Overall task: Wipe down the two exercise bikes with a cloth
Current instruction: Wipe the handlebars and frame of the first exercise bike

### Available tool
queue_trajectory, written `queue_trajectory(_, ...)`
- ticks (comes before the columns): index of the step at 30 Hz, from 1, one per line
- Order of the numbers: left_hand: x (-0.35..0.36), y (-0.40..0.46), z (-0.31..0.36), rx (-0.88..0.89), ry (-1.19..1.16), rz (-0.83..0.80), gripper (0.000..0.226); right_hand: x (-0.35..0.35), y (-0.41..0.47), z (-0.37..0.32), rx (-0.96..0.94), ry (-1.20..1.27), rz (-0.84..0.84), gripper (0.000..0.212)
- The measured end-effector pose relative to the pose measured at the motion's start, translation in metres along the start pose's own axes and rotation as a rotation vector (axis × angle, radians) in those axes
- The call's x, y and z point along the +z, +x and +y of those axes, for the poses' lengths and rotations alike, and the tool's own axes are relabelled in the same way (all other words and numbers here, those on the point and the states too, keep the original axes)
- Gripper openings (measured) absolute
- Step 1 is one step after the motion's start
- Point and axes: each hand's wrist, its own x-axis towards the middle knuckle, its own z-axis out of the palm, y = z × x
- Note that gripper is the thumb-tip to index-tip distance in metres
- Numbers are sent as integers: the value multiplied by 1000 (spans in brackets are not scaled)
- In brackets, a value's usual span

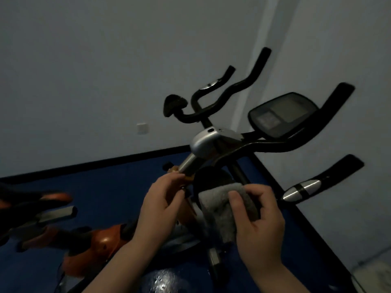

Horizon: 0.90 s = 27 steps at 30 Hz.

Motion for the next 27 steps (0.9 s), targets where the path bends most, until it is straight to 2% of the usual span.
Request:
queue_trajectory(3, -10, 23, -2, 50, -72, -100, 36, 14, 23, -7, -84, -141, 115, 11)
queue_trajectory(9, -10, 49, -23, -5, -208, -284, 35, 53, 33, 12, -94, -532, 128, 17)
queue_trajectory(13, 5, 47, -32, -8, -235, -298, 34, 53, 25, 8, -72, -798, 10, 16)
queue_trajectory(15, 11, 47, -33, -22, -277, -310, 34, 53, 18, 7, -80, -896, -87, 36)
queue_trajectory(17, 17, 47, -34, -26, -305, -324, 33, 56, 13, 6, -56, -921, -134, 49)
queue_trajectory(18, 19, 46, -33, -27, -318, -331, 32, 57, 11, 6, -46, -907, -132, 48)
queue_trajectory(21, 25, 42, -32, -31, -378, -345, 33, 55, 3, 6, -130, -934, -147, 30)
queue_trajectory(25, 27, 42, -37, -31, -422, -351, 33, 44, 5, 0, -227, -970, -259, 21)
queue_trajectory(27, 26, 44, -40, -15, -432, -335, 31, 43, 26, -4, -192, -912, -198, 19)
